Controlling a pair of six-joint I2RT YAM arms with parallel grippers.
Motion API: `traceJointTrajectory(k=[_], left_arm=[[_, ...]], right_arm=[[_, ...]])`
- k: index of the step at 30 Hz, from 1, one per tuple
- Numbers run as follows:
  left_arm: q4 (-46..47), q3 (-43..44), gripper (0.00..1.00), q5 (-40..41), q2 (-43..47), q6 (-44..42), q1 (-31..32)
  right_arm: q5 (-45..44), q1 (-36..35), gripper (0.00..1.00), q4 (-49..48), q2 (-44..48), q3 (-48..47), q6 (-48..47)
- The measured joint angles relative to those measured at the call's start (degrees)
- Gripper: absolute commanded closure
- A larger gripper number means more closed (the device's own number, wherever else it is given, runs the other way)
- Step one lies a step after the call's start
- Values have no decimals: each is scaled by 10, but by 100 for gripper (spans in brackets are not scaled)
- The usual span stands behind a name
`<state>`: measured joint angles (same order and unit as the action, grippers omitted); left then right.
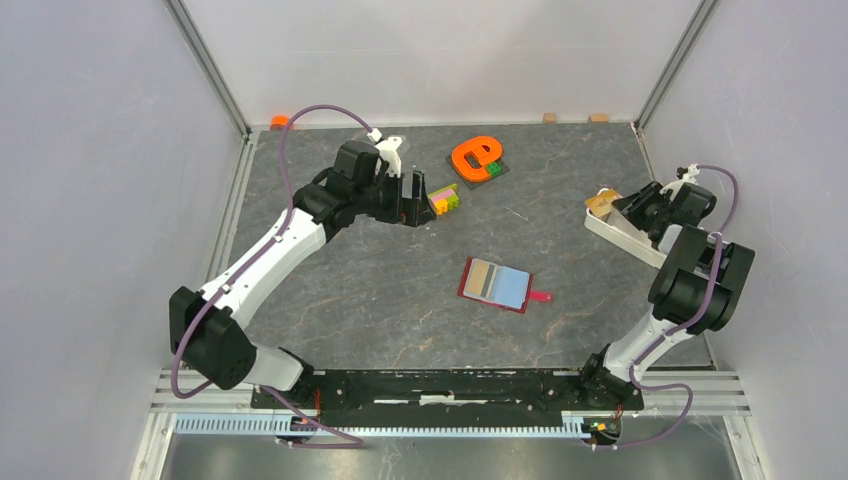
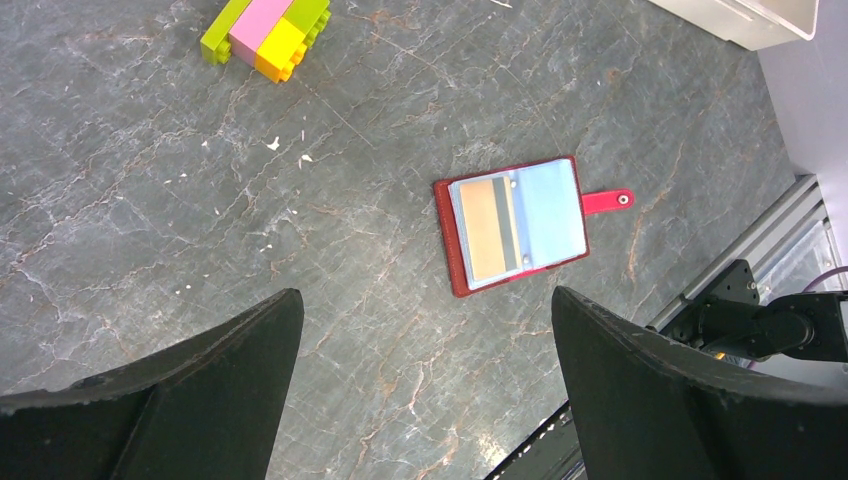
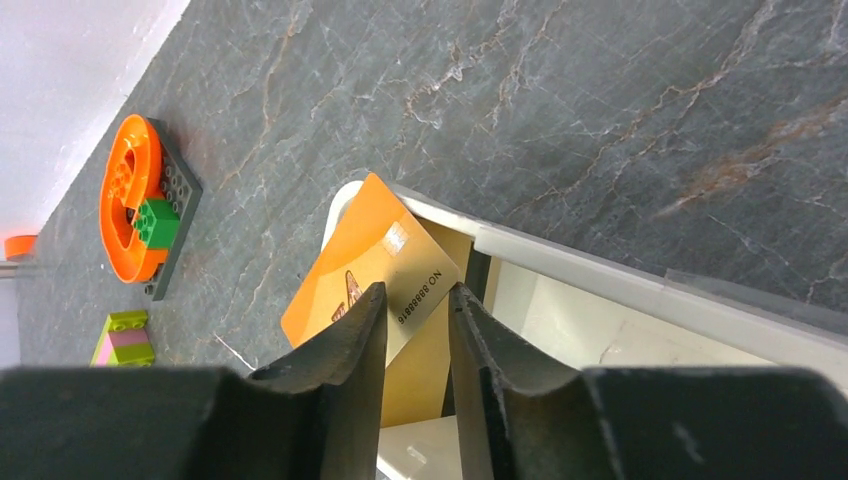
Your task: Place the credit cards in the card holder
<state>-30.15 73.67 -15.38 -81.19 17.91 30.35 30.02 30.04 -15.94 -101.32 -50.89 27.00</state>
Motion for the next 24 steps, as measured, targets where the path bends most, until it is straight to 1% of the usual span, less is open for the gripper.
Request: traceJointTrajectory(k=[5, 9, 13, 15, 17, 19, 20, 22, 24], left_arm=[[0, 0, 0, 0, -3, 0, 0], [0, 0, 0, 0, -5, 0, 0], [0, 0, 0, 0, -6, 0, 0], [0, 0, 0, 0, -6, 0, 0], [0, 0, 0, 0, -6, 0, 0], [0, 0, 0, 0, -6, 0, 0], [0, 0, 0, 0, -6, 0, 0], [0, 0, 0, 0, -6, 0, 0], [0, 0, 0, 0, -6, 0, 0]], right_arm=[[10, 0, 72, -27, 0, 8, 14], [17, 0, 80, -43, 0, 10, 28], [23, 0, 85, -59, 1, 13, 41], [25, 0, 90, -66, 5, 16, 48], [26, 0, 91, -71, 11, 18, 57], [30, 0, 91, -79, 17, 19, 68], [31, 0, 89, -82, 20, 19, 71], [32, 0, 80, -86, 25, 18, 76], [22, 0, 69, -76, 34, 18, 69]])
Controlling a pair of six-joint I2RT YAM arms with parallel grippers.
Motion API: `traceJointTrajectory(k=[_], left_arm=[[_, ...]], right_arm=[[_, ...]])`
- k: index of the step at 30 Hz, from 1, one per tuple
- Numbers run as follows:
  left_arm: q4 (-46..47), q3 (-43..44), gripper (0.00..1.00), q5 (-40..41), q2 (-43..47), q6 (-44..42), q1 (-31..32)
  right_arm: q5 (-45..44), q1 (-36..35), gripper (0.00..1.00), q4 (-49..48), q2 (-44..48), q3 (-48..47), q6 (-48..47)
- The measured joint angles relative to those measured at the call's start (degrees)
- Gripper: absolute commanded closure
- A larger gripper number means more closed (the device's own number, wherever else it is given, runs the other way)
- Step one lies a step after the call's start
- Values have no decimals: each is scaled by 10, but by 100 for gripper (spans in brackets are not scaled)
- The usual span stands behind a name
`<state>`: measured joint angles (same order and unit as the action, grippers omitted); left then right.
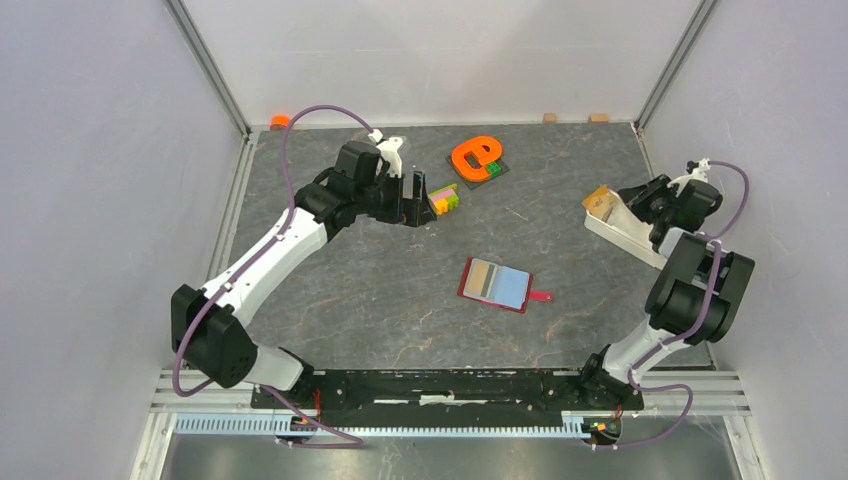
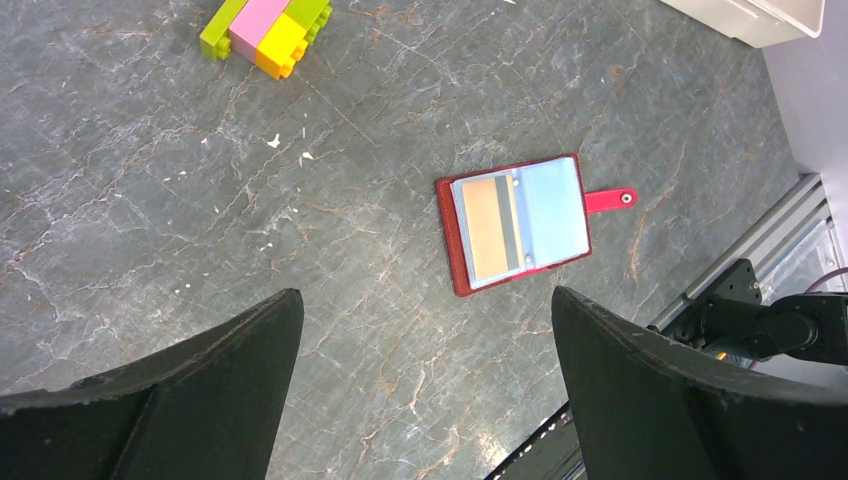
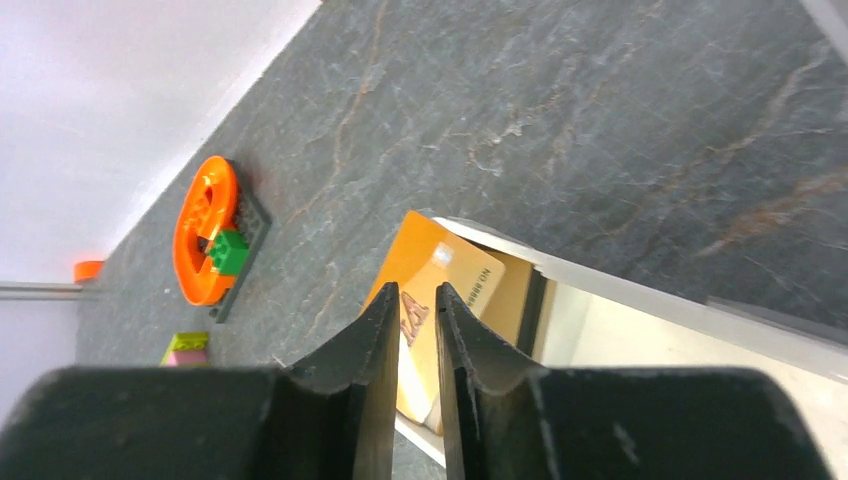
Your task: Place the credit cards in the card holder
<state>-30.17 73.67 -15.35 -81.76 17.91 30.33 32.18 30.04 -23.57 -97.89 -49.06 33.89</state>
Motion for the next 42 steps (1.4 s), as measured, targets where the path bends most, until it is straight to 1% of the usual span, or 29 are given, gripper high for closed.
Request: traceJointTrajectory(k=[2, 5, 10, 14, 17, 22, 28, 35, 42], left_arm=[[0, 0, 0, 0, 0, 0, 0], [4, 0, 1, -5, 0, 0, 0], [59, -2, 3, -49, -30, 23, 2], [124, 46, 3, -94, -134, 72, 27], [163, 122, 5, -120, -239, 106, 59], [205, 233, 6, -145, -367, 154, 95], [244, 305, 7, -153, -449, 195, 106], [271, 323, 7, -154, -488, 227, 106], [274, 323, 7, -163, -493, 230, 109]], right_arm=[[-19, 0, 64, 22, 12, 0, -16], [-45, 0, 60, 53, 26, 1, -45], [-63, 0, 52, 81, 28, 10, -72], [-71, 0, 45, 99, 28, 22, -83], [-79, 0, 39, 116, 28, 22, -92], [-73, 0, 38, 117, 26, 22, -96], [-39, -10, 37, 102, -7, 16, -97], [-17, -37, 38, 90, -9, 16, -97], [-1, -60, 40, 90, -13, 19, -108]])
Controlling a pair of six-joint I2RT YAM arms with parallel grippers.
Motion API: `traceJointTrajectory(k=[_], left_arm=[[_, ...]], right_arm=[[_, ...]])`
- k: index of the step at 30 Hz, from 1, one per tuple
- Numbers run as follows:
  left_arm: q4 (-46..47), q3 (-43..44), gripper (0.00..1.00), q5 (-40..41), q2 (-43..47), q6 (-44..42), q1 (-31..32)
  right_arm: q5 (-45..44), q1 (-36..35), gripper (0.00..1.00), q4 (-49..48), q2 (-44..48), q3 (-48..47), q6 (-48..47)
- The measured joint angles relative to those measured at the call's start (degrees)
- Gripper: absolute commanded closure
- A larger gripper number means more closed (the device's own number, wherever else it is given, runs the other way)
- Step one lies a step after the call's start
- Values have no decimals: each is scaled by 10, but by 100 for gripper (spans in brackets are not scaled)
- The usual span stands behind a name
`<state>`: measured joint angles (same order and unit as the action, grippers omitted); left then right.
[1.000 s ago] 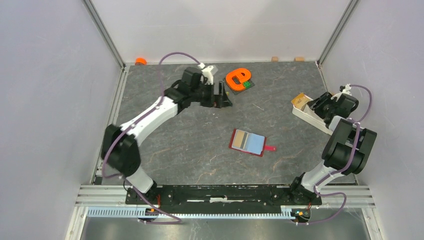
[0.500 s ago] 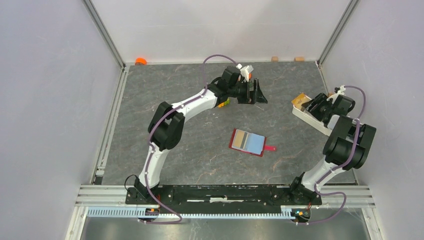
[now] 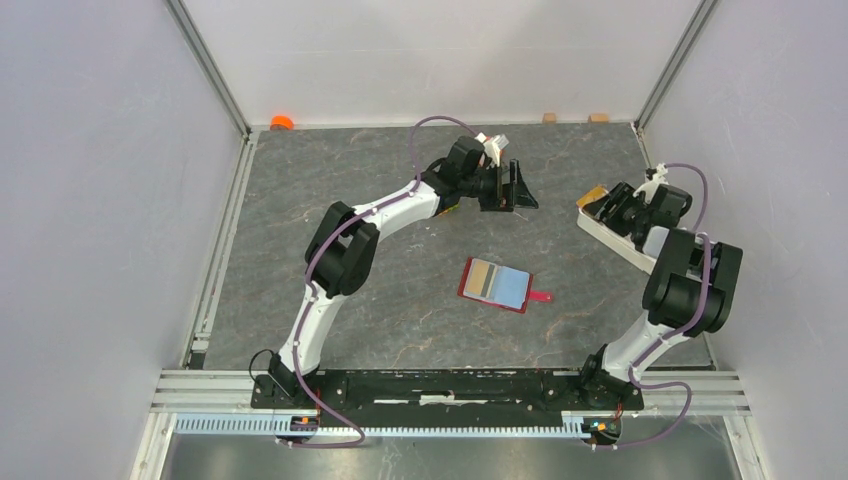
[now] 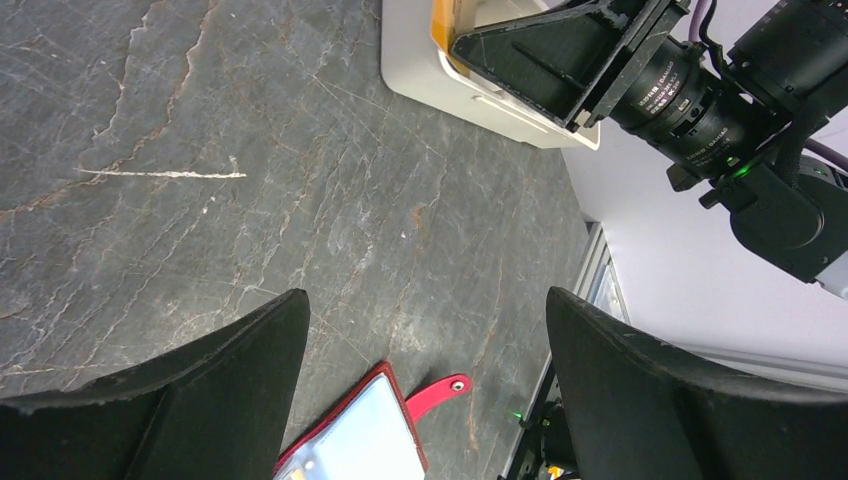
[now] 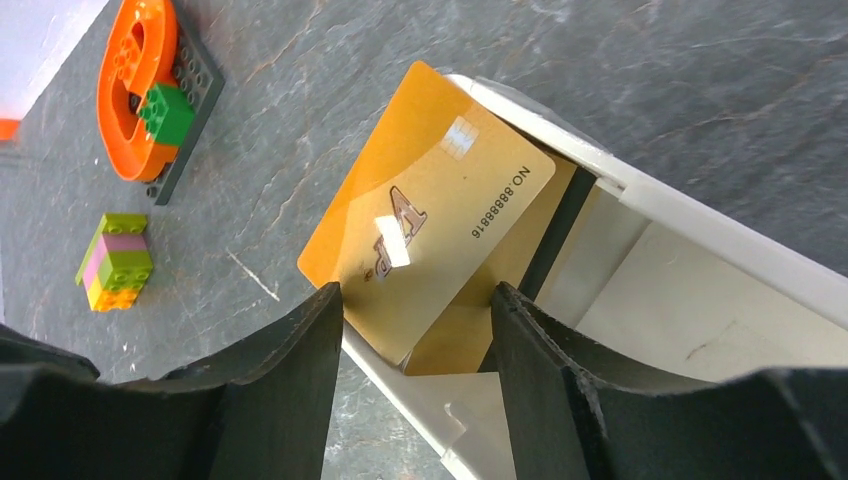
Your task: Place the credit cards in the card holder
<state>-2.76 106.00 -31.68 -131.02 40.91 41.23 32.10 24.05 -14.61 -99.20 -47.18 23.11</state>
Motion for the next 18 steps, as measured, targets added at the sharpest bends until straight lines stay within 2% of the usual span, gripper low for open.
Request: traceJointTrajectory(k=[18], left_arm=[[3, -17, 7, 0, -9, -1, 0]], right_arm=[[70, -111, 41, 47, 6, 9, -77]])
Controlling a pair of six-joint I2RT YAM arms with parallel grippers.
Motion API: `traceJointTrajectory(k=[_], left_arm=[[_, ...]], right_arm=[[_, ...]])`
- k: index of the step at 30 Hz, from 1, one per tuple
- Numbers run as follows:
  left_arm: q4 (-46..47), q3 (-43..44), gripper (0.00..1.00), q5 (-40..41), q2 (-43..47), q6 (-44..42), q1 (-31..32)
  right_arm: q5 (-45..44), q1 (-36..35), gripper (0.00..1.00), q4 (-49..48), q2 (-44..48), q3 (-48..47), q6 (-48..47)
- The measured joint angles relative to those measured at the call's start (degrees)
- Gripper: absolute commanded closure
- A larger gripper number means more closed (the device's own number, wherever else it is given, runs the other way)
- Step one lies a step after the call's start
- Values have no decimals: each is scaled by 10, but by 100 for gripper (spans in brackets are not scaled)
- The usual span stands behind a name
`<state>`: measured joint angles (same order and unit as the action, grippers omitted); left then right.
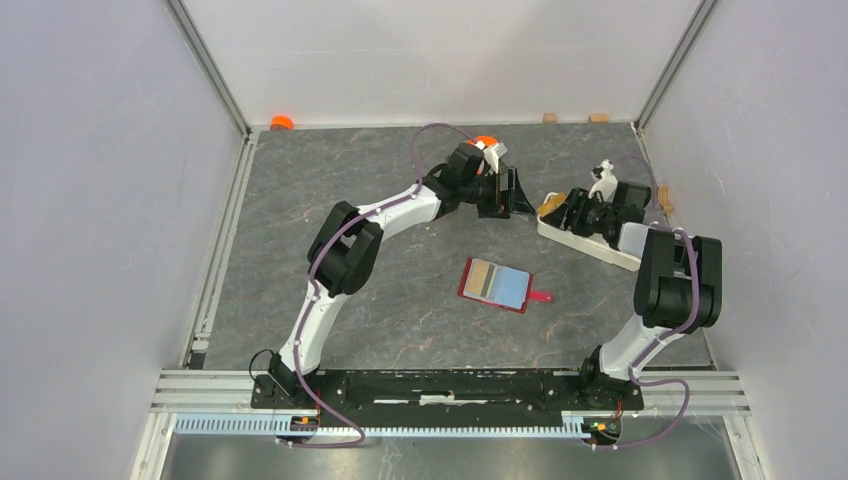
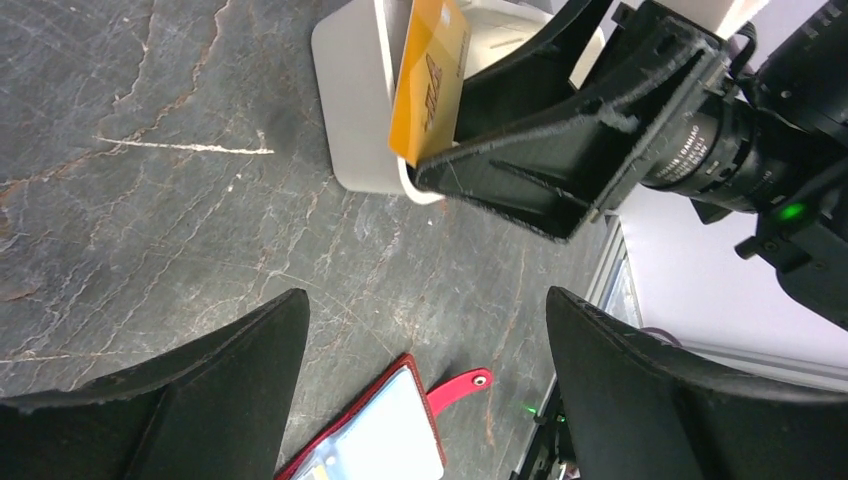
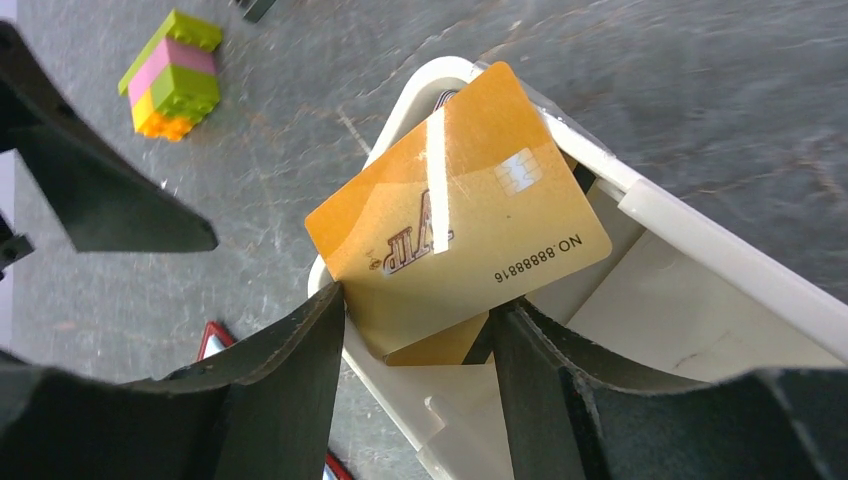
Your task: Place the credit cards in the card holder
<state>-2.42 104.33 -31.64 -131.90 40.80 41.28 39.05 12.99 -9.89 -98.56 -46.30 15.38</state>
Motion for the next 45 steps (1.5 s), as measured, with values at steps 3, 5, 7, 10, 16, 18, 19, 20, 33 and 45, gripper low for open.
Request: traceJointTrajectory(k=[3, 5, 7, 10, 16, 18, 19, 20, 33, 45], left_arm=[[0, 0, 11, 0, -8, -2, 0], [0, 0, 16, 0, -15, -2, 0], [-2, 0, 19, 0, -23, -3, 0], [-6, 2, 23, 0, -36, -5, 0], [-19, 34, 30, 0, -71, -10, 0], [-18, 38, 34, 0, -79, -10, 0], [-18, 40, 37, 0, -81, -9, 0], [-17, 43, 40, -2, -84, -8, 0], [21, 86, 78, -16, -111, 22, -1], [76, 54, 98, -33, -102, 50, -12]], right_arm=[[13, -16, 41, 15, 2, 0, -14], [17, -24, 41, 22, 3, 0, -21], [22, -31, 41, 29, 3, -2, -29], [26, -38, 41, 39, 3, -5, -36], [31, -49, 42, 52, 3, -10, -49], [32, -51, 42, 59, 2, -13, -54], [33, -52, 42, 61, 2, -14, -55], [33, -54, 42, 63, 2, -15, -57], [34, -63, 42, 80, -7, -28, -69], [24, -64, 41, 84, -8, -30, -71]])
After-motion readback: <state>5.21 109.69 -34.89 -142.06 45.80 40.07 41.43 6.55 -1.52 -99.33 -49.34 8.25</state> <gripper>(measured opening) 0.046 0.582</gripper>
